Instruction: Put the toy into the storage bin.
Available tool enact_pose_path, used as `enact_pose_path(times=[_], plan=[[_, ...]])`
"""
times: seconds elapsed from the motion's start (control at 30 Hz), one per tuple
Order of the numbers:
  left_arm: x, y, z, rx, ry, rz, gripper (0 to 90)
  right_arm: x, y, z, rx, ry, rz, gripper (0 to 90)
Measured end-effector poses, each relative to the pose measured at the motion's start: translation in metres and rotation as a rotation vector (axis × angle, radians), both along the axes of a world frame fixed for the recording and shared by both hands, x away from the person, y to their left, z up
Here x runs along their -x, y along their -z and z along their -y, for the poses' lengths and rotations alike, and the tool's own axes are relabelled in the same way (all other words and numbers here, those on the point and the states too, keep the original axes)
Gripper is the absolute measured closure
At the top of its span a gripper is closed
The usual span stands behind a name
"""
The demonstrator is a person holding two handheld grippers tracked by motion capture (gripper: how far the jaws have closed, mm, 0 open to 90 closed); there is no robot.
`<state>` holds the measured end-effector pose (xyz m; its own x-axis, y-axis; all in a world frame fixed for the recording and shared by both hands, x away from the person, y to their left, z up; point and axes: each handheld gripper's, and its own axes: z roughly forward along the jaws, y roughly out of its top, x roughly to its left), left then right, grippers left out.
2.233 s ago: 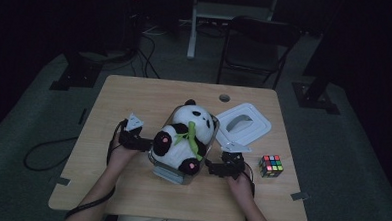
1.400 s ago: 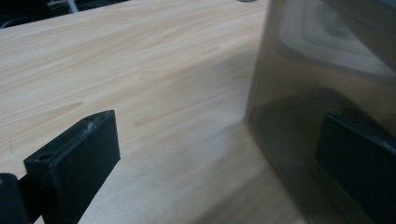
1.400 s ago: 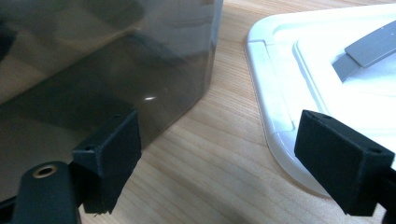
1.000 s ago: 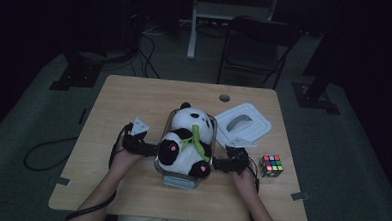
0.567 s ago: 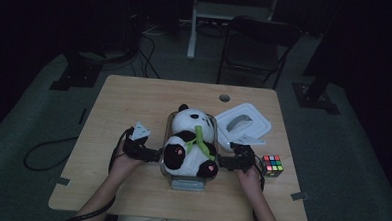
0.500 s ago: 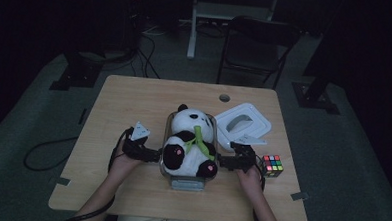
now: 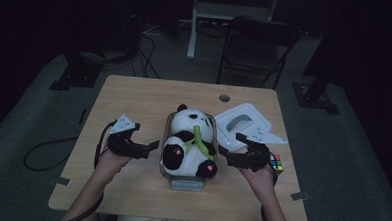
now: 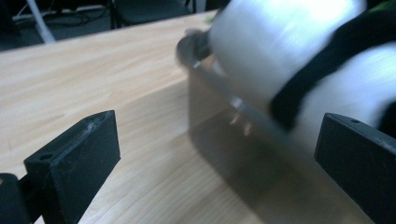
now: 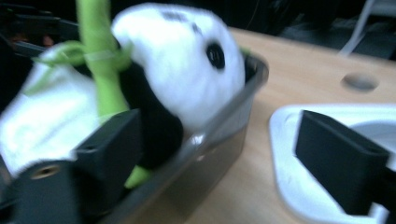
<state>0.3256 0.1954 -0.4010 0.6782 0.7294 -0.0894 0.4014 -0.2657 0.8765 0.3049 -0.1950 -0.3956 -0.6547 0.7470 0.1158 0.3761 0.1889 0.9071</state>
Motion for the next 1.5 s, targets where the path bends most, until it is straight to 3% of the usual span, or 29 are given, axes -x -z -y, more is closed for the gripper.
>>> enact_pose_path(times=[0.07,0.13,0.2,0.27,0.3,0.37,0.47,0.67,0.7,0.8,0.97,1.17,1.33,1.47,1.5], plan=[[0.007,-0.013,0.003,0.018,0.014,0.004,1.7,0.004,-0.008,-0.002,-0.010,-0.019,0.009,40.5],[0.014,-0.025,0.007,0.020,0.032,0.026,8.6,0.008,-0.014,-0.005,-0.004,-0.033,0.022,51.7],[0.020,-0.034,0.010,0.040,0.051,0.052,21.6,0.012,-0.020,-0.010,0.021,-0.055,0.042,67.2],[0.028,-0.043,0.015,0.063,0.126,0.070,33.1,0.014,-0.022,-0.013,0.035,-0.071,0.054,78.1],[0.031,-0.046,0.017,0.069,0.140,0.075,37.9,0.015,-0.023,-0.016,0.037,-0.085,0.053,79.3],[0.038,-0.051,0.022,0.059,0.210,0.100,49.6,0.016,-0.023,-0.018,0.038,-0.107,0.040,88.9],[0.048,-0.055,0.030,0.036,0.273,0.112,63.3,0.019,-0.023,-0.021,0.050,-0.116,0.040,90.0],[0.057,-0.062,0.040,0.032,0.364,0.103,76.8,0.027,-0.025,-0.025,0.046,-0.171,0.030,90.0],[0.059,-0.062,0.042,0.018,0.374,0.107,82.6,0.028,-0.025,-0.025,0.040,-0.177,0.028,90.0],[0.061,-0.060,0.048,-0.025,0.401,0.102,86.7,0.032,-0.025,-0.026,0.034,-0.209,0.010,90.0],[0.056,-0.056,0.049,-0.021,0.404,0.079,86.8,0.035,-0.017,-0.031,0.050,-0.251,-0.026,90.0],[0.050,-0.043,0.049,-0.061,0.406,0.032,86.8,0.031,-0.005,-0.040,0.086,-0.276,-0.073,90.0],[0.041,-0.020,0.051,-0.107,0.416,-0.049,86.8,0.023,0.009,-0.047,0.114,-0.290,-0.129,90.0],[0.035,0.001,0.055,-0.141,0.428,-0.112,86.7,0.016,0.028,-0.059,0.195,-0.293,-0.194,90.0],[0.035,0.005,0.054,-0.134,0.426,-0.117,86.7,0.015,0.030,-0.060,0.173,-0.300,-0.201,90.0]])
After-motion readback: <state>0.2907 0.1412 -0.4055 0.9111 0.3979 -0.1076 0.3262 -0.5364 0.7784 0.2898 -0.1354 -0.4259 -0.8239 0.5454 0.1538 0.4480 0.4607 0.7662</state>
